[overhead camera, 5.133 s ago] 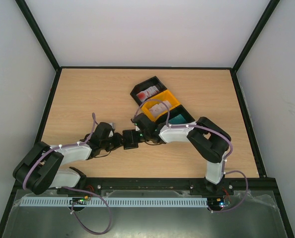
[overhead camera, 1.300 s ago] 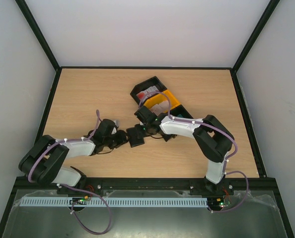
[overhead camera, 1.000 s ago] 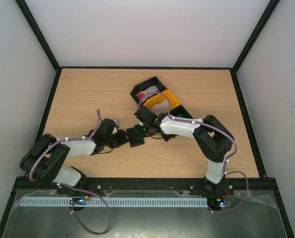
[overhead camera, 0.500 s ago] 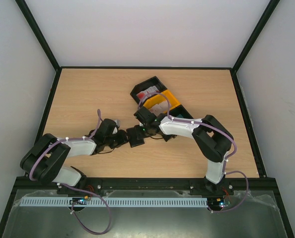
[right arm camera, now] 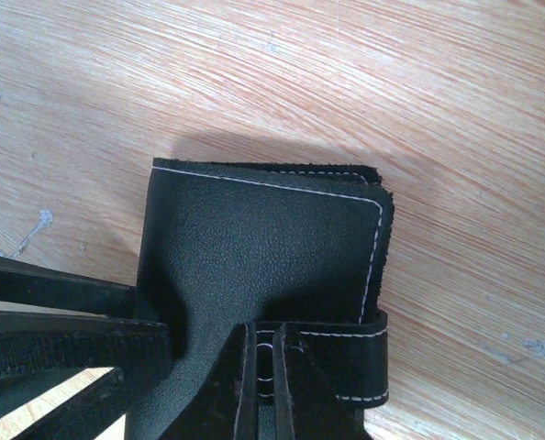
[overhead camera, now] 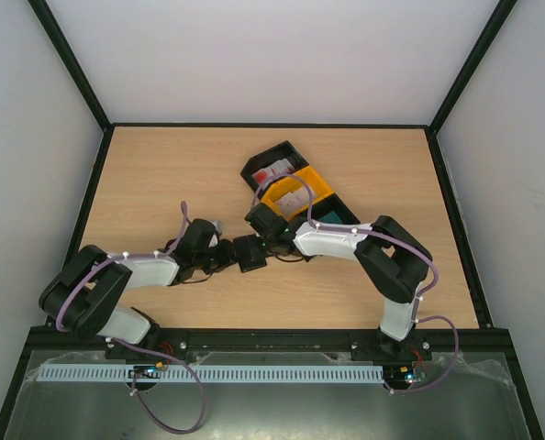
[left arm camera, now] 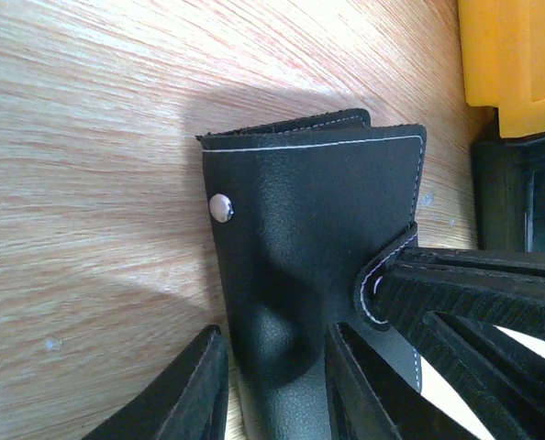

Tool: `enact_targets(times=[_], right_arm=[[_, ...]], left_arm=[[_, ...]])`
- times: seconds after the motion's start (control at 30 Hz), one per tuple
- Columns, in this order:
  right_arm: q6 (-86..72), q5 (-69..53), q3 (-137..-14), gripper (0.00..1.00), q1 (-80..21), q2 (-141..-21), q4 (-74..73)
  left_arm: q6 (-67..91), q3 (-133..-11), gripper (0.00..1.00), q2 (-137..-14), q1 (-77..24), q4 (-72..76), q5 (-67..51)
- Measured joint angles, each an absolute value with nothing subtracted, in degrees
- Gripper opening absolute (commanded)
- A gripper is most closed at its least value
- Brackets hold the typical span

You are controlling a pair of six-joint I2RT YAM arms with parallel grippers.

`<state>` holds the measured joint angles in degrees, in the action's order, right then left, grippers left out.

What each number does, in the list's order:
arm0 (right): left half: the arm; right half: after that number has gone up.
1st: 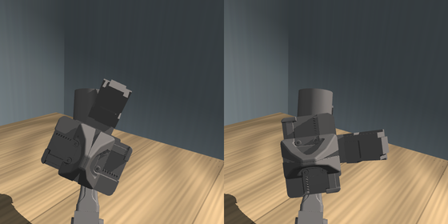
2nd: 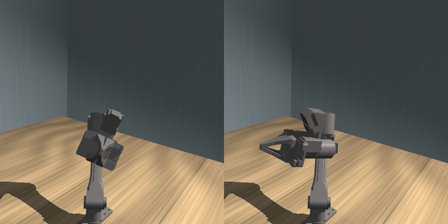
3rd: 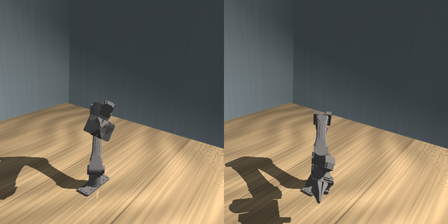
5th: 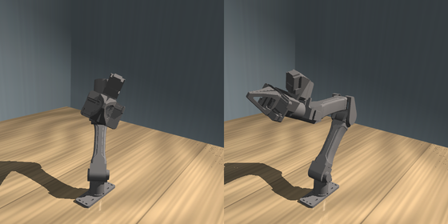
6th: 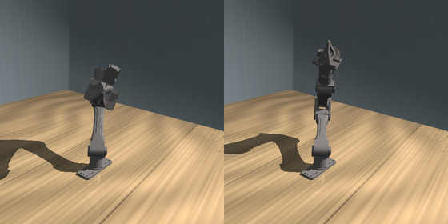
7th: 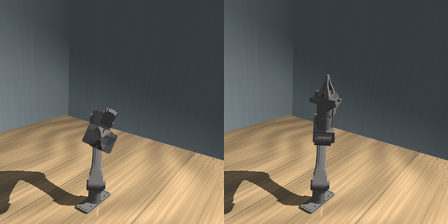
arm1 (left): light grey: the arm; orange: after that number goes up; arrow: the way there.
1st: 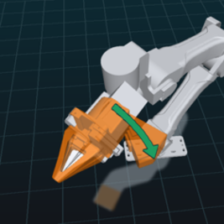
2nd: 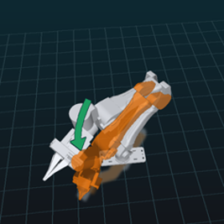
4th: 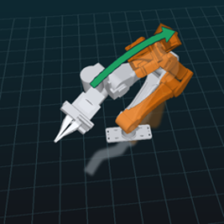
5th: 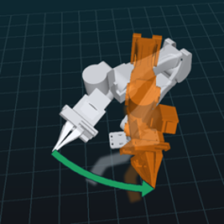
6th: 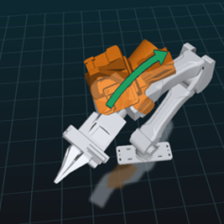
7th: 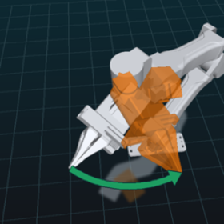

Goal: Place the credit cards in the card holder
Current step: Close the card holder at the center of the board.

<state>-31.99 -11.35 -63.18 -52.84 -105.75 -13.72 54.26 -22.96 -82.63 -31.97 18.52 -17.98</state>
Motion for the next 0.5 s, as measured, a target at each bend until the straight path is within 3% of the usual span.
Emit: enact_targets(times=[0.37,0.5], right_arm=[[-33.08,-7.88,-57.63,0.03,-54.33,-104.18,-6.28],[-33.78,-7.49,-56.77,0.09,-54.48,-103.5,-4.25]], left_arm=[[54.26,-23.44,0.32,-83.29,-31.99,18.59,-17.98],[54.24,-23.53,0.32,-83.26,-31.99,18.48,-17.93]])
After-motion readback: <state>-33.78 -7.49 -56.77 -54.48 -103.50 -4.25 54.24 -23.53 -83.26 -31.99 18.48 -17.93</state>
